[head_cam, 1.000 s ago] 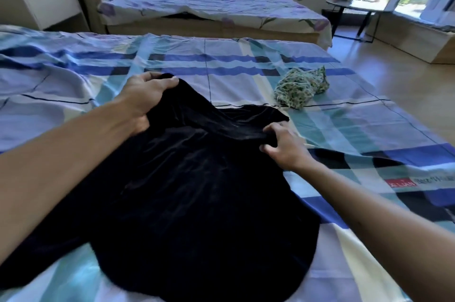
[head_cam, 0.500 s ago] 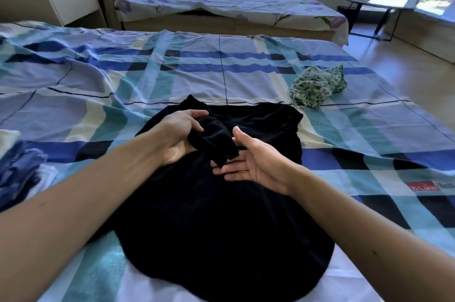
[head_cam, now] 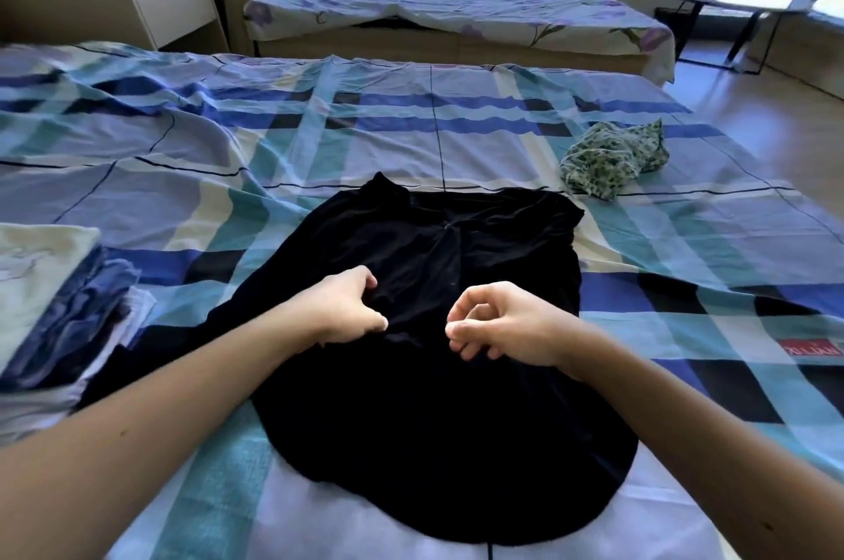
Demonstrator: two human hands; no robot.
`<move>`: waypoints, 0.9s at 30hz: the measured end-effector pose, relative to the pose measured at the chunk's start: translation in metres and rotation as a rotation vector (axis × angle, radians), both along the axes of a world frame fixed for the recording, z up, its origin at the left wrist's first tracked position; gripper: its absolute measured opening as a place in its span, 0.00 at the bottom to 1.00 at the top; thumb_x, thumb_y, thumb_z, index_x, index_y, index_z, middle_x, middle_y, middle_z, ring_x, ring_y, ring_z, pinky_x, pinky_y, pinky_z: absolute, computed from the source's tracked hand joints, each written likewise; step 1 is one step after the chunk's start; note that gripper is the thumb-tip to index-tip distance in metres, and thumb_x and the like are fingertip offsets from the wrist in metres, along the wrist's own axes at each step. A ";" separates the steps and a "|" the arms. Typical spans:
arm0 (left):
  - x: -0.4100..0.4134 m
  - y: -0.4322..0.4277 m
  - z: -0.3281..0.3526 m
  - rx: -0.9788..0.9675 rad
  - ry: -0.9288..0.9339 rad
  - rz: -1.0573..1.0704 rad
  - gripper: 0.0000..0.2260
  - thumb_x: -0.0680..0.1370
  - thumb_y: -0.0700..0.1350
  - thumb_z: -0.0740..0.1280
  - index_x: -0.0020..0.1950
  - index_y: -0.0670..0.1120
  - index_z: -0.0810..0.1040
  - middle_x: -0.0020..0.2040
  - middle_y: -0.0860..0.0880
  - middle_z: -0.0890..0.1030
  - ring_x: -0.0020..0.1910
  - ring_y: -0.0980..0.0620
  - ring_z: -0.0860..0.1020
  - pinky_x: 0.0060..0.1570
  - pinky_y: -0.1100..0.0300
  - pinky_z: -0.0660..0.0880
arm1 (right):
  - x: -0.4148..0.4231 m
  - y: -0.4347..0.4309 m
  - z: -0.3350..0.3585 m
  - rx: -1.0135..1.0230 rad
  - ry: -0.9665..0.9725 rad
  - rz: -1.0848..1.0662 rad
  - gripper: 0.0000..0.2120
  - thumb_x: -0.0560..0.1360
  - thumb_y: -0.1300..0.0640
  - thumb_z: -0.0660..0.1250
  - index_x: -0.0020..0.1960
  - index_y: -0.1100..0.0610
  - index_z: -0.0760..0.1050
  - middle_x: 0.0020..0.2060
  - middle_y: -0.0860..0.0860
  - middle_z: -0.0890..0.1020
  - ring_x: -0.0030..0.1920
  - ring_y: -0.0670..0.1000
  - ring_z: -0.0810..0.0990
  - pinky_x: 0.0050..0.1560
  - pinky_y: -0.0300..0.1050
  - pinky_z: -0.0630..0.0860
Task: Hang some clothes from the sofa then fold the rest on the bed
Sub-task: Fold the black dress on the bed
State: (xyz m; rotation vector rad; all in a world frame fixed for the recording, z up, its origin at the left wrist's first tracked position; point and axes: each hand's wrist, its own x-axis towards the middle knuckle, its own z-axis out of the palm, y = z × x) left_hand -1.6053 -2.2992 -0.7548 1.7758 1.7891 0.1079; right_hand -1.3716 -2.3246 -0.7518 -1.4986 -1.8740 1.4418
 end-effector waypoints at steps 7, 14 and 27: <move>-0.015 -0.005 -0.009 0.115 0.006 -0.061 0.21 0.76 0.44 0.71 0.68 0.52 0.73 0.54 0.51 0.78 0.50 0.52 0.79 0.51 0.59 0.76 | -0.015 -0.007 -0.016 0.388 -0.012 -0.123 0.06 0.74 0.55 0.74 0.49 0.51 0.78 0.42 0.47 0.83 0.42 0.43 0.81 0.45 0.42 0.77; -0.060 -0.010 0.003 0.227 0.048 0.005 0.17 0.76 0.49 0.71 0.64 0.52 0.75 0.51 0.55 0.79 0.51 0.51 0.79 0.55 0.54 0.76 | -0.042 -0.021 -0.042 0.485 -0.494 0.301 0.32 0.73 0.34 0.64 0.73 0.46 0.69 0.74 0.46 0.66 0.76 0.48 0.62 0.76 0.48 0.59; -0.154 -0.038 0.034 -0.158 0.485 -0.076 0.16 0.77 0.55 0.72 0.50 0.42 0.78 0.49 0.45 0.81 0.49 0.45 0.80 0.44 0.58 0.71 | -0.116 -0.032 -0.026 0.727 -0.377 0.100 0.23 0.76 0.42 0.69 0.68 0.47 0.72 0.65 0.43 0.70 0.67 0.48 0.69 0.77 0.53 0.58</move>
